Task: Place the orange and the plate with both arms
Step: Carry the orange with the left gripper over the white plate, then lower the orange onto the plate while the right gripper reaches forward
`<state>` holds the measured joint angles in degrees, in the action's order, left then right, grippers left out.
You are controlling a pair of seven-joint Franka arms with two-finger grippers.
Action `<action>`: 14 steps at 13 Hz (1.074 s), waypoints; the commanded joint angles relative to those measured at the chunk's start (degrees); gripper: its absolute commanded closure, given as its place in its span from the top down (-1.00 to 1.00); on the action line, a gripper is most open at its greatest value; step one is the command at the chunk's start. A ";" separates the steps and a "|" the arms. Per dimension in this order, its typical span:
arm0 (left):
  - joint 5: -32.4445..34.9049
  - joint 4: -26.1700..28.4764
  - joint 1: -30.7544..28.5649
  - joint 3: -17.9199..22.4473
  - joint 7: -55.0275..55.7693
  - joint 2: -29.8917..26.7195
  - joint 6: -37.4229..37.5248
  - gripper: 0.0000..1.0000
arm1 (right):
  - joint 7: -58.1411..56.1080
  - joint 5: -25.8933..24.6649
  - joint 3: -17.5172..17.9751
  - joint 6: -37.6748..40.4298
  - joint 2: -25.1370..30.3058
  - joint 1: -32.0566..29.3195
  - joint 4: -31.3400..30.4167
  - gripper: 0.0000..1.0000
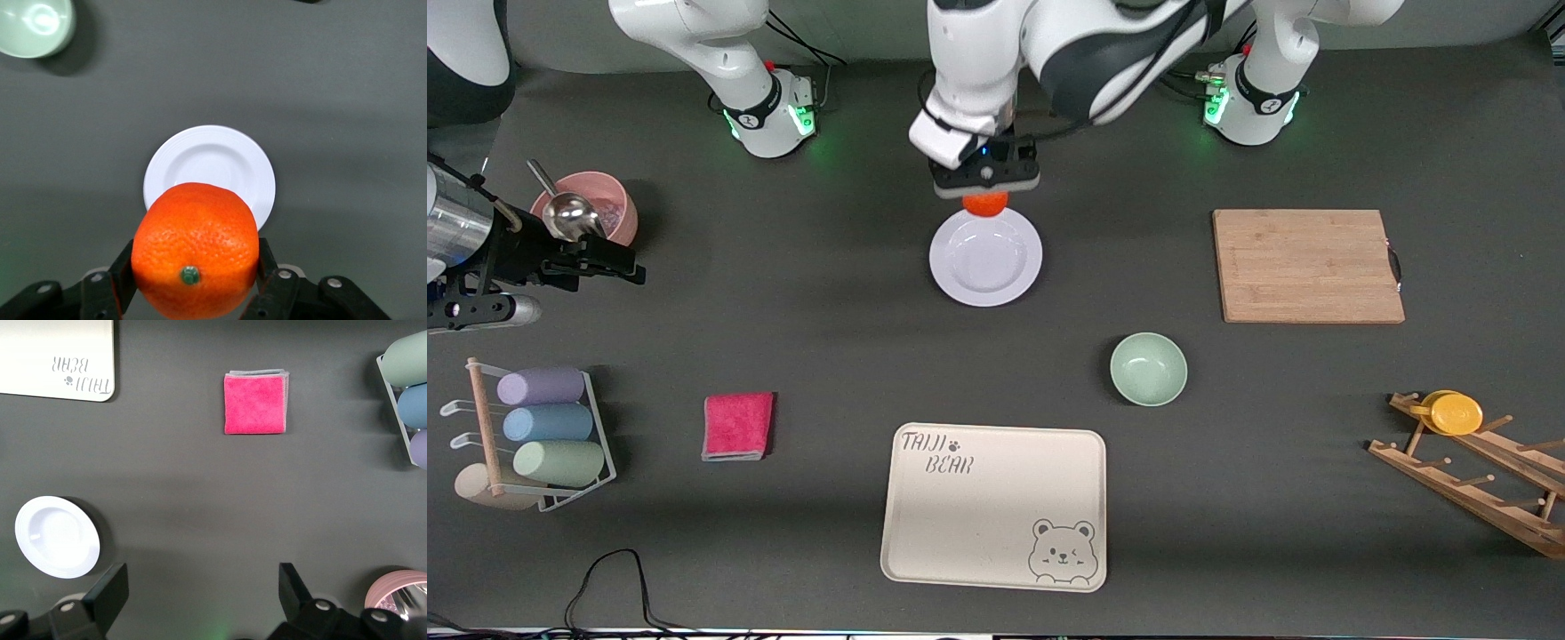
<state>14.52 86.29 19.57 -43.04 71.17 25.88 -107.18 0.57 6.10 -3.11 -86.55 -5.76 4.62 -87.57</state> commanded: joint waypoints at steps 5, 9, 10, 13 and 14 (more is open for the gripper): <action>9.19 15.92 0.82 0.24 9.67 4.69 -16.47 -0.75 | 12.51 17.24 -2.33 -3.09 -2.68 -0.93 -6.54 1.00; 14.31 16.19 2.22 1.90 12.15 10.41 -21.13 -0.75 | 13.14 24.56 -2.69 -11.16 -1.28 -0.75 -16.02 1.00; 14.31 16.62 3.10 2.96 12.15 10.68 -22.27 -0.75 | 12.36 27.19 -2.69 -13.01 -0.40 -0.75 -18.75 1.00; 14.40 17.15 7.93 8.22 12.15 11.91 -26.22 -0.75 | 6.84 36.07 -3.74 -15.23 -0.13 -0.75 -24.57 1.00; 14.40 17.15 8.81 9.37 12.06 12.61 -27.19 -0.75 | 4.12 38.09 -3.92 -15.14 -0.31 -0.84 -25.53 1.00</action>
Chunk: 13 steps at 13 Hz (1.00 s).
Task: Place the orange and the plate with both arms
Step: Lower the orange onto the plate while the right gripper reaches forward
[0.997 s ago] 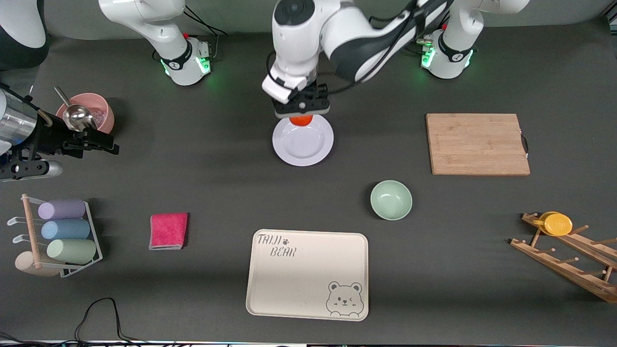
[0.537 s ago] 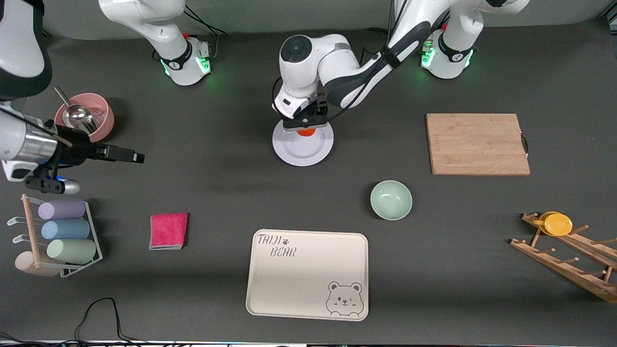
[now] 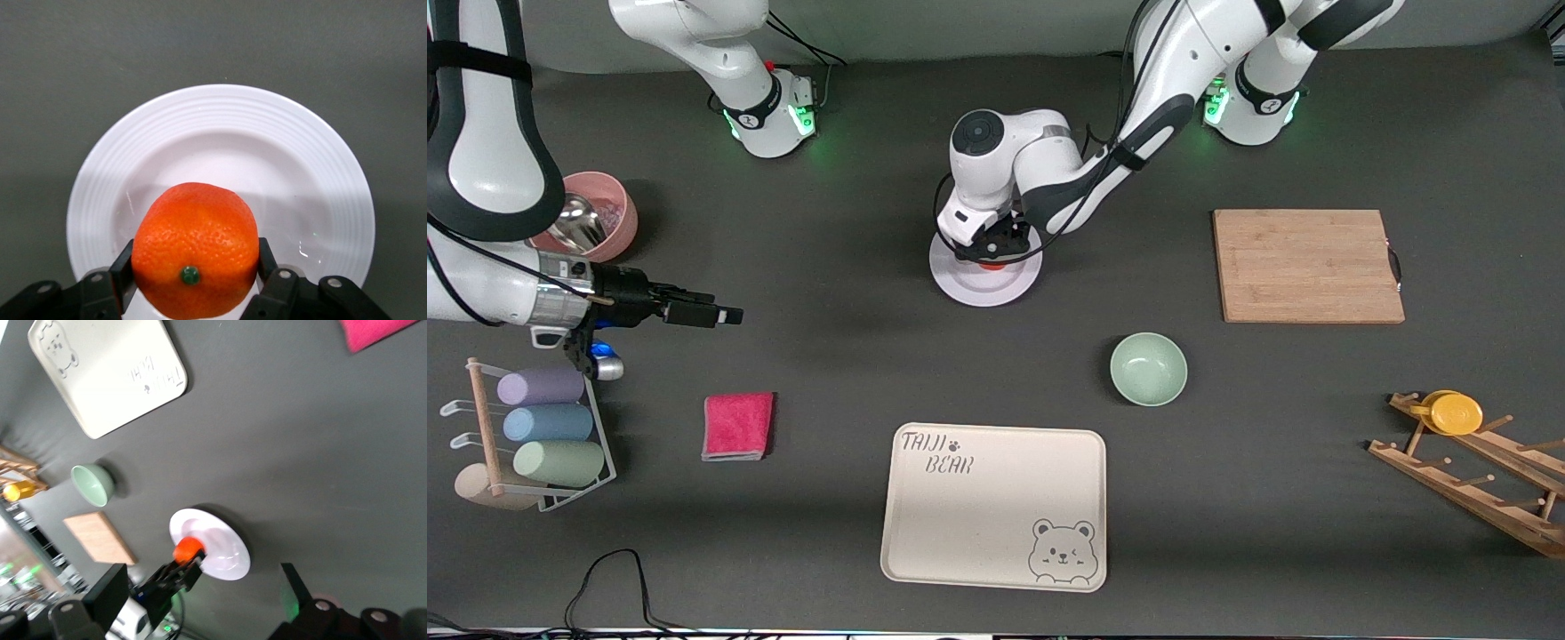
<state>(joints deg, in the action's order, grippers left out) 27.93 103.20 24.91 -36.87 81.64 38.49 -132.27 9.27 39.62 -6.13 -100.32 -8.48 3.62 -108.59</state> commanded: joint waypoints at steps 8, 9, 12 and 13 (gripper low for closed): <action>2.75 -0.19 4.09 3.39 0.98 0.98 -0.90 1.00 | -36.84 25.15 -3.98 -6.54 -3.91 1.56 -19.45 1.00; 2.66 -0.63 3.74 3.21 0.98 -0.24 1.64 1.00 | -38.78 27.33 -3.98 -6.99 -4.61 2.18 -20.51 1.00; -1.01 -1.07 2.87 2.25 0.63 -9.89 8.94 1.00 | -49.58 33.47 -3.98 -7.35 -5.23 3.85 -24.28 1.00; -3.04 -1.33 2.60 2.07 -0.16 -12.97 10.70 1.00 | -55.00 37.16 -3.89 -7.00 -5.58 4.29 -26.04 1.00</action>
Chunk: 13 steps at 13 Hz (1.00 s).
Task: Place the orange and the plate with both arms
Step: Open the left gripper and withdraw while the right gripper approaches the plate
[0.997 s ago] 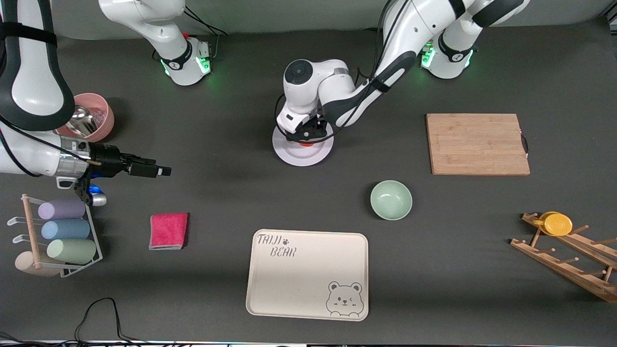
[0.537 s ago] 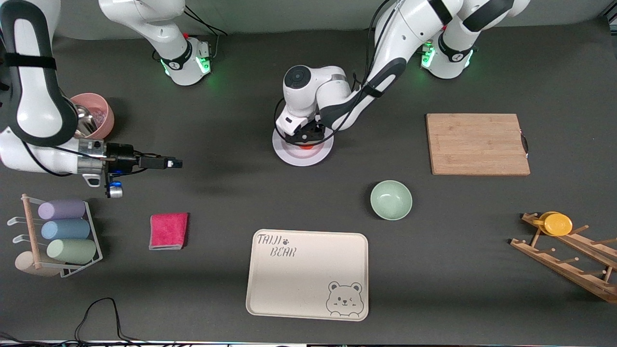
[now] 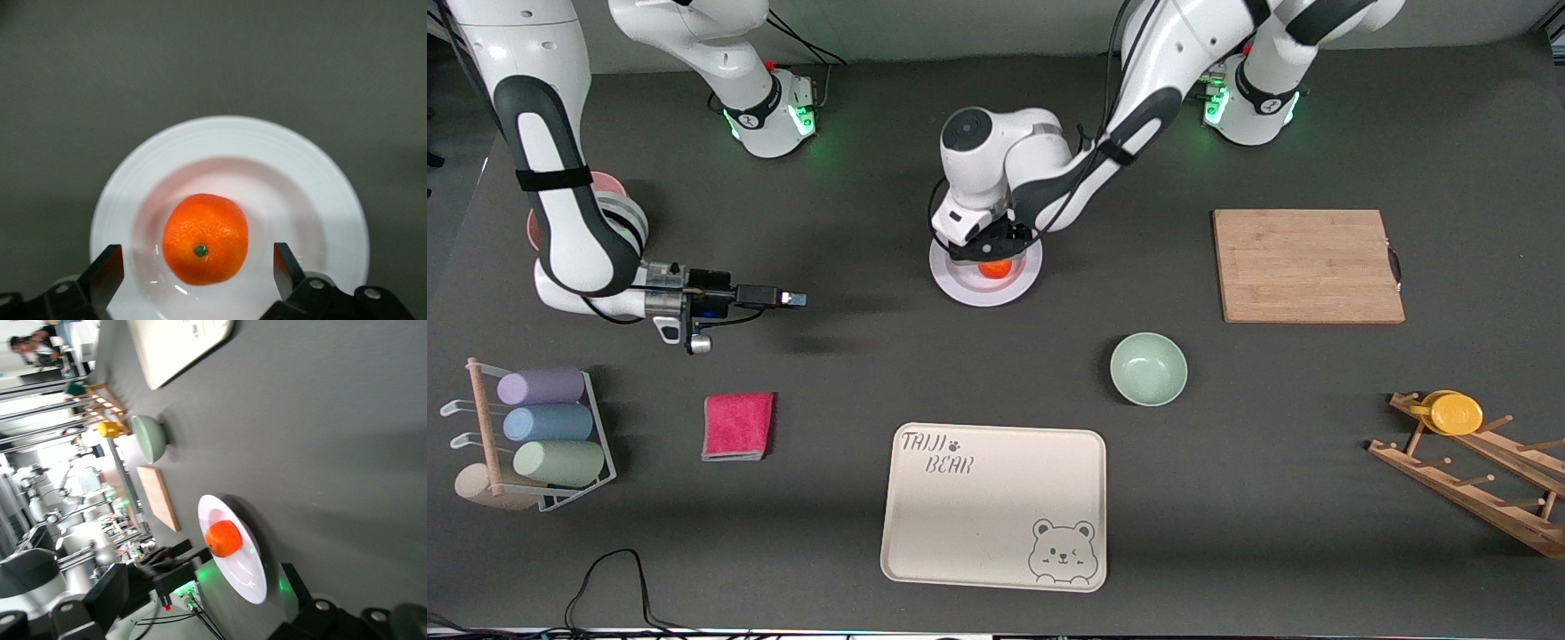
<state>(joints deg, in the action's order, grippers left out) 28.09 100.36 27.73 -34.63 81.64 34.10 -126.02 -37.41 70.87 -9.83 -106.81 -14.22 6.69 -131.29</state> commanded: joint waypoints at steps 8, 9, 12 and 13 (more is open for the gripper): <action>-19.64 -19.73 -10.21 -0.26 -22.46 -21.70 39.25 1.00 | -23.84 22.28 0.07 9.69 -10.20 7.19 -4.94 1.00; -20.26 -21.85 -13.37 -0.26 -25.71 -22.14 41.80 1.00 | -24.11 24.12 0.16 10.56 -11.87 8.15 -4.77 1.00; -20.70 -23.10 -25.23 -0.08 -37.39 -23.98 46.11 1.00 | -29.46 29.93 0.07 13.12 -14.69 11.41 -4.59 1.00; -20.70 -23.19 -29.18 0.09 -41.78 -24.25 47.35 1.00 | -29.56 29.94 0.07 13.12 -14.61 11.41 -4.50 1.00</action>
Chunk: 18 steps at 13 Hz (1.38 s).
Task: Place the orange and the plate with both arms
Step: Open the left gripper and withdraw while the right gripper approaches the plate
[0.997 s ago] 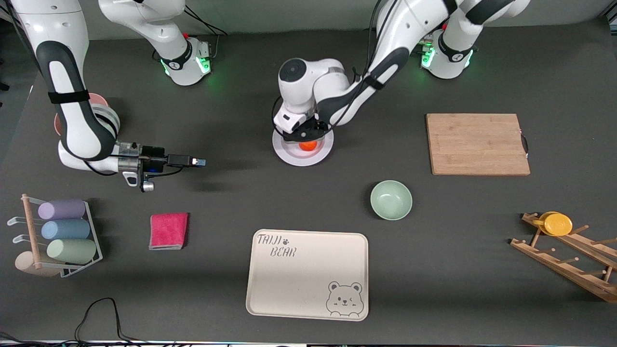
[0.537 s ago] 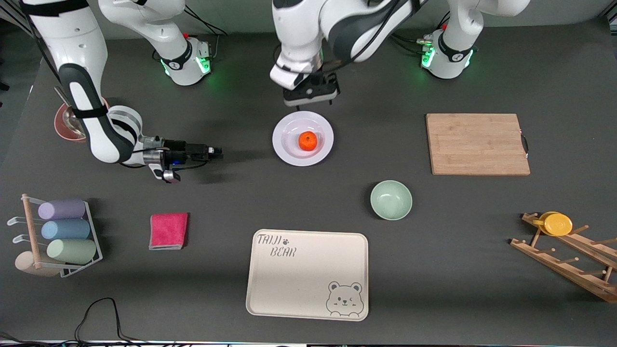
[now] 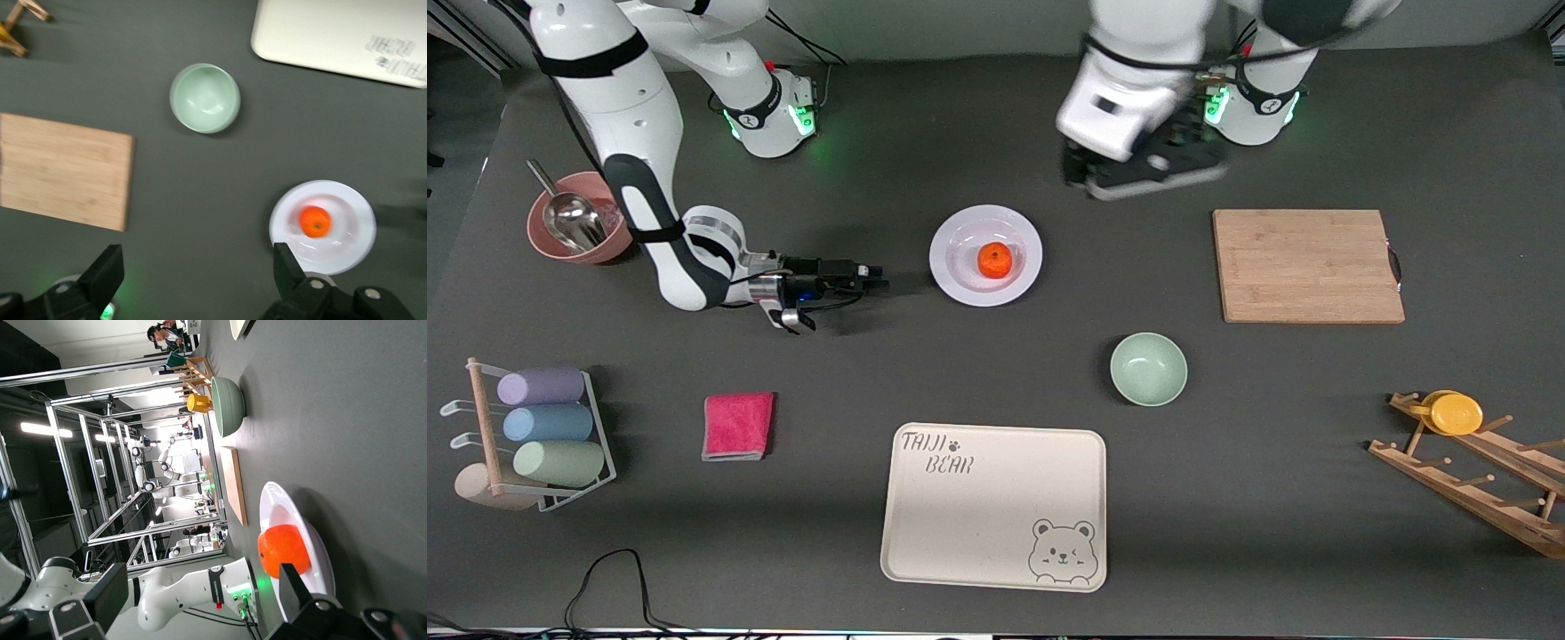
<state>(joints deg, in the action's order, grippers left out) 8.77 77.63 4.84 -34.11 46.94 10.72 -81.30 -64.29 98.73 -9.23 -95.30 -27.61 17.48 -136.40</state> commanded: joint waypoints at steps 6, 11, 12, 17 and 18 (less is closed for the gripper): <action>-1.65 -0.46 -23.19 -0.25 -25.48 -0.88 1.49 1.00 | -1.73 1.73 -0.70 1.61 -0.34 0.62 0.78 1.00; -1.82 -0.46 -26.63 0.88 -28.37 -1.14 -0.79 1.00 | -1.54 1.38 -0.70 1.61 0.19 0.62 1.48 1.00; -2.17 -0.37 -26.29 2.54 -31.18 -1.40 -1.14 1.00 | -1.02 1.12 -0.70 1.61 0.19 0.54 1.83 1.00; -8.85 6.21 -9.35 28.54 -42.61 -8.07 -5.62 1.00 | 2.33 1.21 -0.53 0.83 -0.42 1.23 3.15 1.00; -8.86 6.66 -8.37 30.05 -43.76 -8.52 -5.63 1.00 | 1.98 1.21 -0.52 0.82 -0.95 2.46 3.33 1.00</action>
<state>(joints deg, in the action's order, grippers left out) 0.85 79.39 -8.08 -9.22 5.77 6.29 -84.98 -63.68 99.35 -9.55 -94.31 -28.34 17.91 -133.89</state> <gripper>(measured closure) 0.000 0.000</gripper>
